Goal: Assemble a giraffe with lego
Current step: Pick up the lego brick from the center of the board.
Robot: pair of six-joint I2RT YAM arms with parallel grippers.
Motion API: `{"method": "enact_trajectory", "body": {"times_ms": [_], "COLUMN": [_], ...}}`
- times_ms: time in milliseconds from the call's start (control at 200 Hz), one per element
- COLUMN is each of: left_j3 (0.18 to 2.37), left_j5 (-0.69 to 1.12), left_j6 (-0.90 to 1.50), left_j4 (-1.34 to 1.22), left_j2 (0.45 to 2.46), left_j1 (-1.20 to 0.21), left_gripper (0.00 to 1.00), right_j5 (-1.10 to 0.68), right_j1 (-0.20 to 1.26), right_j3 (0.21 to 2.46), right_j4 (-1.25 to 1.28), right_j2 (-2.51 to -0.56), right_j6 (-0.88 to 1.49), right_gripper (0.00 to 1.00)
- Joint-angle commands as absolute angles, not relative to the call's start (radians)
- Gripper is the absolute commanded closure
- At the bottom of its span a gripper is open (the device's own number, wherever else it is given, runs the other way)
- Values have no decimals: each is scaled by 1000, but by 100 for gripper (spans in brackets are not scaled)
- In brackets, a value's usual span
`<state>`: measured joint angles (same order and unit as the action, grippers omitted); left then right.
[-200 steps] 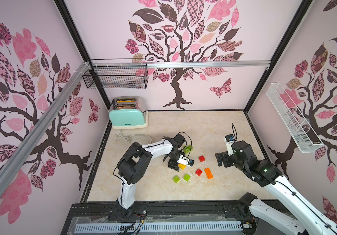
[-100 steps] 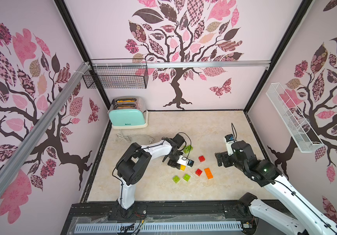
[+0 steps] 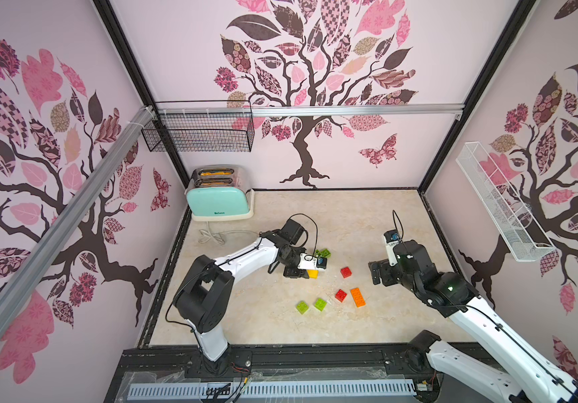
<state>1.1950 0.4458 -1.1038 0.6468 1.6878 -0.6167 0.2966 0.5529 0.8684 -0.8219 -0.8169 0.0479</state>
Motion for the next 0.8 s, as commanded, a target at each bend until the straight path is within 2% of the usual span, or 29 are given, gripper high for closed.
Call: {"method": "enact_trajectory", "body": {"times_ms": [0,145,310,475,590,675,795], "left_j3": [1165,1127,1099,1025,964,925,867], "left_j5": [542,545,457,417,441,477,541], "left_j6": [-935,-756,-582,-448,-438,-427,-410], "left_j4": [580,509,513,509,495,463,404], "left_j2": [1603,1504,1421,1322,1269,1247,1217], "left_j1": [-595,-586,-586,-584,-566,-526,-472], "left_gripper": [81,82,85,85,85,85,84], "right_j5": [369,354,290,78,-81,-185,-310], "right_j1": [558,557,557,557,558,558,557], "right_j3": [884,877,975,1066,1088,1075,1026], "right_j4": [-815,-776,-823,-834,-773,-697,-544], "right_j2": [-801,-743,-791,-903,-970,-998,-1051], "right_j6": [79,150,286,469,574,662,769], "right_gripper": [1,0,1,0,1,5,15]}}
